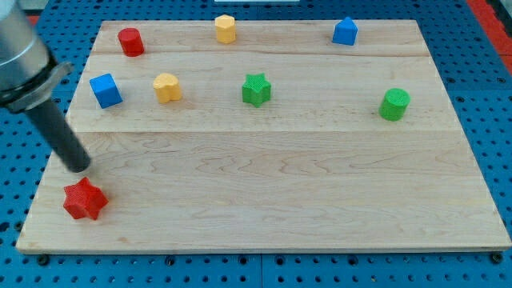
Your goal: Push the green star to the bottom center of the board
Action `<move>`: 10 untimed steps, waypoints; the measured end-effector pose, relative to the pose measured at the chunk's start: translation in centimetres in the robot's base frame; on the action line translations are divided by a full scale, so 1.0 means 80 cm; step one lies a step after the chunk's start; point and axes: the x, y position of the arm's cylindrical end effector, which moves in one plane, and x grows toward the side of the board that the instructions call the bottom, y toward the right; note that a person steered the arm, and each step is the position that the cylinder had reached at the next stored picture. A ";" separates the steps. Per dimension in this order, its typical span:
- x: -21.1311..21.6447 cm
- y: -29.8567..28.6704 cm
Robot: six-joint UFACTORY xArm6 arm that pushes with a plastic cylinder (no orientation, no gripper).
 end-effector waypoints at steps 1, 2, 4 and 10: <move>-0.007 0.058; -0.007 0.055; -0.012 0.088; -0.158 0.281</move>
